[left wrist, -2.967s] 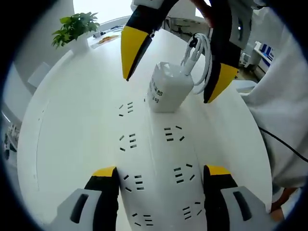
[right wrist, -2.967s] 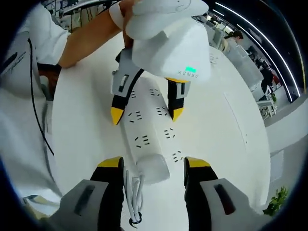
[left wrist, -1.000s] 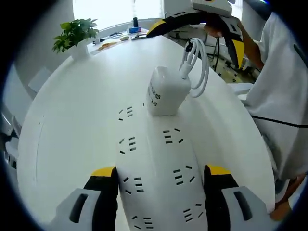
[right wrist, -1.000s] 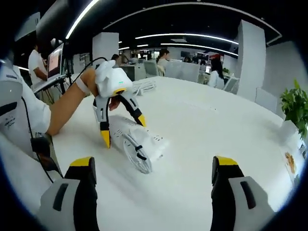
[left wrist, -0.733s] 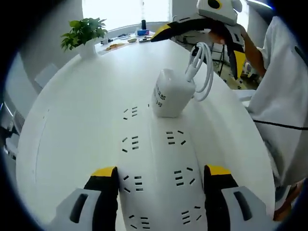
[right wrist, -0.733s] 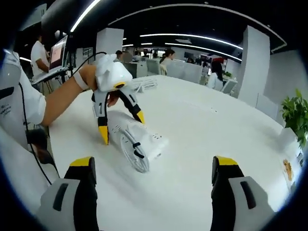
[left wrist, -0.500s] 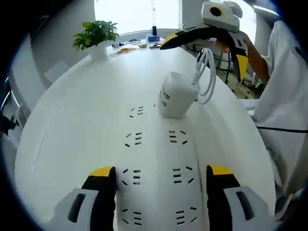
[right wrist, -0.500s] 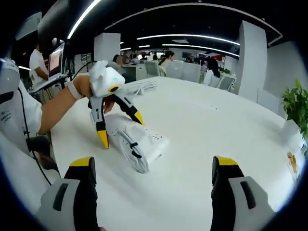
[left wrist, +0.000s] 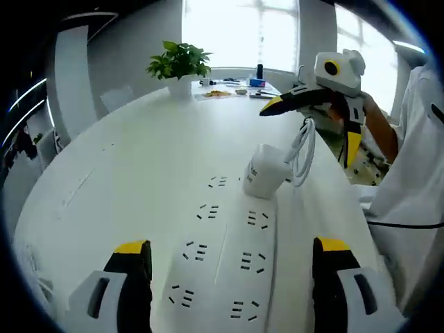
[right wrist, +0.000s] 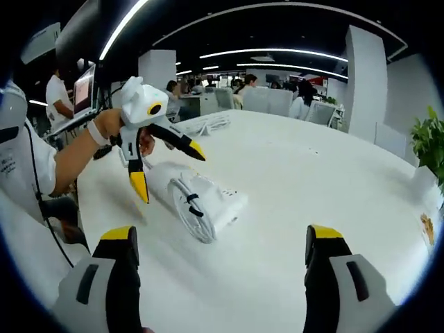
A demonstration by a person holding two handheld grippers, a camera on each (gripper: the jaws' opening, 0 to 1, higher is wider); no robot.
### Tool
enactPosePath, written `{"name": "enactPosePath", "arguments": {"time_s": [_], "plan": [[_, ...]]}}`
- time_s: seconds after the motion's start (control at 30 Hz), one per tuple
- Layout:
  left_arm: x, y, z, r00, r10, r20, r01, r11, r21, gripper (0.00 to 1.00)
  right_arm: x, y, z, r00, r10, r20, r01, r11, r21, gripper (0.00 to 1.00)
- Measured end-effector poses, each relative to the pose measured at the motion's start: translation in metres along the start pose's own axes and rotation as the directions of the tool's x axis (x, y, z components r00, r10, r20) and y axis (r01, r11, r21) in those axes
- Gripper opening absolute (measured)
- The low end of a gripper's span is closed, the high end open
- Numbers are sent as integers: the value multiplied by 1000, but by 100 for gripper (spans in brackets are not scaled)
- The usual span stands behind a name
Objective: Straighten the power strip on the desk, plug the charger into it
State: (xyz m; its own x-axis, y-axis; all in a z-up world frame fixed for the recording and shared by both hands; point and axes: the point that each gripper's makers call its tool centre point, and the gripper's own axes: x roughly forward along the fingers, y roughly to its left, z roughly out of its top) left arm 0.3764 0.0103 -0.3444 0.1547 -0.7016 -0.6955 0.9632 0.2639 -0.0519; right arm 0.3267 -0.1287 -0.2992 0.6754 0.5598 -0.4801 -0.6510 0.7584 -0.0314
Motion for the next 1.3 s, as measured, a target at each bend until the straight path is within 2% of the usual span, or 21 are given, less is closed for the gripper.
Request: {"name": "enactPosePath", "arguments": {"time_s": [0.13, 0.3, 0.4, 0.5, 0.63, 0.73, 0.77, 0.87, 0.97, 1.07, 1.3], "plan": [[-8, -4, -1, 999, 40, 11, -40, 998, -46, 96, 0, -1, -1, 1000, -2, 3, 2, 1000, 6, 97], [-19, -17, -3, 998, 54, 27, -51, 995, -83, 96, 1, -1, -3, 1000, 1, -2, -1, 1000, -10, 97], [-27, -20, -2, 995, 89, 33, -85, 990, -112, 96, 0, -2, -2, 1000, 0, 5, 0, 1000, 2, 97], [-37, -15, -8, 987, 163, 9, -159, 971, -180, 96, -2, -1, -2, 1000, -2, 3, 2, 1000, 3, 97], [-47, -21, -27, 982, 184, -46, -190, 947, -259, 95, -5, -2, -1, 1000, -8, 10, 9, 1000, -5, 97], [-55, -25, -35, 977, 201, -66, -212, 927, -309, 92, -9, -1, 2, 1000, -10, 16, 10, 1000, 1, 97], [-59, -29, -34, 978, 201, -58, -208, 924, -321, 91, -11, 0, 3, 1000, -13, 12, 13, 1000, 4, 97], [-71, -45, -17, 977, 207, 39, -179, 912, -370, 92, -18, 3, 7, 1000, -17, 17, 17, 1000, -3, 97], [-78, -58, -16, 977, 211, 39, -184, 917, -354, 96, -22, 1, 9, 999, -22, 26, 21, 1000, 8, 97], [-88, -62, -18, 966, 255, 33, -228, 909, -348, 96, -24, -3, 7, 999, -38, 17, 38, 999, 18, 97], [-98, -70, -33, 956, 295, -6, -279, 897, -344, 96, -29, -2, 6, 999, -51, 14, 50, 998, 25, 97]]}}
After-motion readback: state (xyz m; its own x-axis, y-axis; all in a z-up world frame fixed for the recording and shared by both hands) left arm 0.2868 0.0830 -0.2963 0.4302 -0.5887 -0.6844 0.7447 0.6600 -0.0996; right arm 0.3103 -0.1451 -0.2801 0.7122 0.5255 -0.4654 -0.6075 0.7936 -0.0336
